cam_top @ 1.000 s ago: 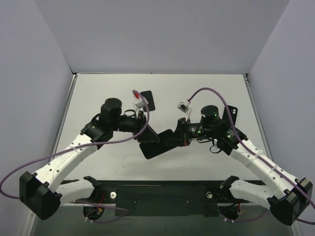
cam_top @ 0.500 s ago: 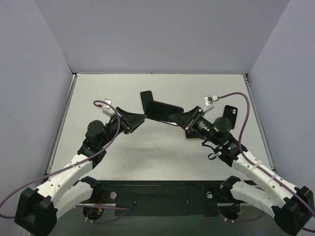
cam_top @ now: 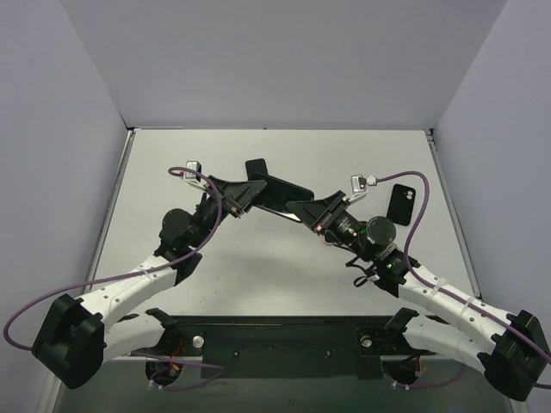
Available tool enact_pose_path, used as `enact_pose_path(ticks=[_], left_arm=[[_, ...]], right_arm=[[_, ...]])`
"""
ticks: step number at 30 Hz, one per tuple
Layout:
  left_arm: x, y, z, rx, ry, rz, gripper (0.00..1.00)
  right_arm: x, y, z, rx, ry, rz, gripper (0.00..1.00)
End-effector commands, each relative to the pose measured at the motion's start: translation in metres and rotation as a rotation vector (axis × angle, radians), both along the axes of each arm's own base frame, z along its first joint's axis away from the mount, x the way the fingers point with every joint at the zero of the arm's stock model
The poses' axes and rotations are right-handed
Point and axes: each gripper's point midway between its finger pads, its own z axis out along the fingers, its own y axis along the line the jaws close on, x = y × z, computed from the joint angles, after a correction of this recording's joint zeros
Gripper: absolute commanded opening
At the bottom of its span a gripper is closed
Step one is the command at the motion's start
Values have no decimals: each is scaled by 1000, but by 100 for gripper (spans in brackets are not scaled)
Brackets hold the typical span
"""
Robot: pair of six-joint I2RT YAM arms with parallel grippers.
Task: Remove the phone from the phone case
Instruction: Adjust the phone.
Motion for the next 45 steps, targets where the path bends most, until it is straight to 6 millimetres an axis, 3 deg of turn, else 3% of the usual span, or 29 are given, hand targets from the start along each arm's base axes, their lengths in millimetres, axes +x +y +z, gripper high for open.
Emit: enact_pose_path(ticks=[1, 4, 7, 9, 12, 15, 18, 19, 20, 23, 24, 27, 28, 29, 30, 32, 34, 38, 45], left_arm=[[-8, 7, 50, -101, -142, 15, 43], [-10, 2, 49, -67, -161, -6, 27], [-11, -2, 46, -50, -164, -26, 21], [-15, -3, 48, -64, -170, -42, 24], [-16, -4, 49, -87, -149, -58, 46], [-17, -4, 51, -107, -146, -64, 48], [-17, -1, 59, -105, -187, -70, 21], [-18, -3, 59, -80, -191, -95, 10], [-16, 1, 66, -61, -220, -91, 5], [-17, 1, 56, 89, -285, -144, 0], [-27, -4, 50, 151, -302, -228, 0], [-29, -4, 33, 311, -365, -336, 0], [-38, -6, 29, 345, -370, -417, 0], [-37, -5, 23, 371, -380, -433, 0], [-43, -5, 22, 385, -395, -481, 0], [-51, -4, 21, 398, -432, -533, 0], [-56, -4, 22, 406, -449, -564, 0], [-65, -2, 30, 408, -479, -590, 0], [-65, 0, 41, 412, -474, -563, 0]], right_arm=[[-19, -3, 52, 139, -158, 10, 0], [-17, -5, 46, 114, -150, -6, 0], [-14, -7, 37, 100, -140, -39, 0], [-12, -9, 30, 116, -129, -63, 0], [-7, -9, 31, 169, -116, -93, 0], [-7, 0, 36, 184, -111, -73, 0], [-7, 9, 37, 137, -118, -48, 0], [-6, 12, 22, 72, -92, -39, 0], [-8, 12, 27, 47, -98, -28, 12], [-24, 22, -24, -351, -74, 169, 24], [-26, 13, -31, -493, -99, 199, 29], [-48, -1, -36, -585, -143, 350, 39], [-43, -10, -38, -595, -151, 339, 49], [-51, -12, -37, -582, -173, 384, 54], [-51, -15, -35, -573, -186, 414, 54], [-77, -8, -27, -501, -217, 611, 50], [-86, -3, -21, -470, -232, 693, 46], [-97, 5, -4, -397, -292, 768, 36], [-116, 20, -4, -377, -296, 879, 30]])
